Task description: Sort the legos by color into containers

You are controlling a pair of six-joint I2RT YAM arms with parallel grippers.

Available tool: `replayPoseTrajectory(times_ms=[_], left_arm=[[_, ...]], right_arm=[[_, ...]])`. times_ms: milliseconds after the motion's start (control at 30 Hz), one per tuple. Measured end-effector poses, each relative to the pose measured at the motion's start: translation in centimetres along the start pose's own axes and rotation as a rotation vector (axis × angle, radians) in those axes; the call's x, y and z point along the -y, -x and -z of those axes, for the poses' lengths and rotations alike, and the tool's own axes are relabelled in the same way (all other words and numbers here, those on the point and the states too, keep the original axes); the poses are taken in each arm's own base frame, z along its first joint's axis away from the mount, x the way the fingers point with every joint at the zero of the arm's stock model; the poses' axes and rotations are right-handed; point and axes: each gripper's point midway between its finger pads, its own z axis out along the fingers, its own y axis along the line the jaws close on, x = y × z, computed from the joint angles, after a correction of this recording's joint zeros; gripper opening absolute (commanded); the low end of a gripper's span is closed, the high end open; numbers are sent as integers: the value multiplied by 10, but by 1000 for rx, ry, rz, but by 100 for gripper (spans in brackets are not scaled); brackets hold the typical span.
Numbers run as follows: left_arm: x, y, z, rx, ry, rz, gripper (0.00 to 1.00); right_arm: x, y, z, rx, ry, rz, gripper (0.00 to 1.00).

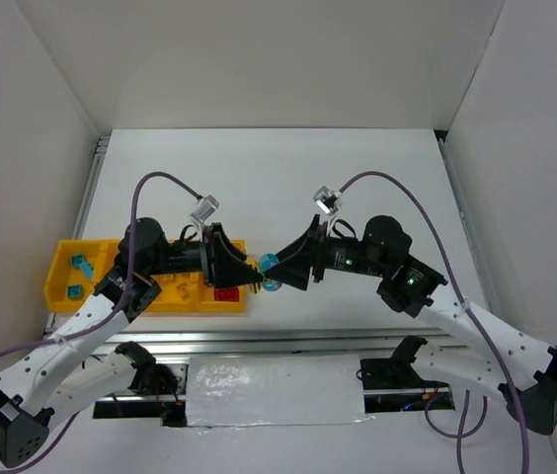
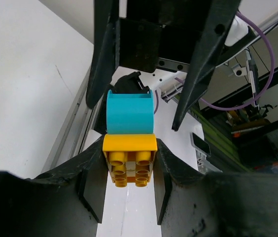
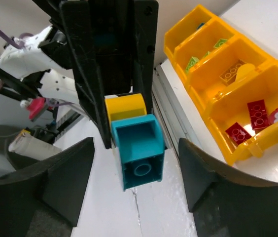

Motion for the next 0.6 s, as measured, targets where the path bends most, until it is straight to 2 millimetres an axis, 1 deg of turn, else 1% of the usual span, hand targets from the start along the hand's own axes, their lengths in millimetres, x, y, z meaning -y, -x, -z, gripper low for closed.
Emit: replayPoseTrajectory(times_ms=[33, 67, 100, 267, 367, 400, 500, 567, 600], left_arm=[[1, -1, 0, -1, -7, -3, 0], [1, -1, 0, -2, -13, -5, 0], [2, -1, 0, -3, -16, -6, 0], [4, -3, 3, -8, -10, -15, 0], [0, -2, 4, -17, 33, -23, 0], [-4, 0, 6, -12, 62, -20, 0], [-28, 23, 24, 49, 196, -11, 0], [-57, 41, 47, 114, 340, 9, 0], [-75, 48, 60, 146, 432, 37, 0]], right_arm=[[1, -2, -2, -9, 4, -9, 56], [1, -3, -4, -13, 10, -15, 20], [1, -5, -5, -19, 22, -13, 0], [-5, -9, -3, -22, 71, -3, 0], [1, -8, 4, 4, 41, 31, 0], [6, -7, 10, 21, 13, 45, 0], [43, 12, 41, 136, -169, 77, 0], [69, 26, 61, 203, -305, 79, 0], [78, 31, 68, 227, -356, 80, 0]])
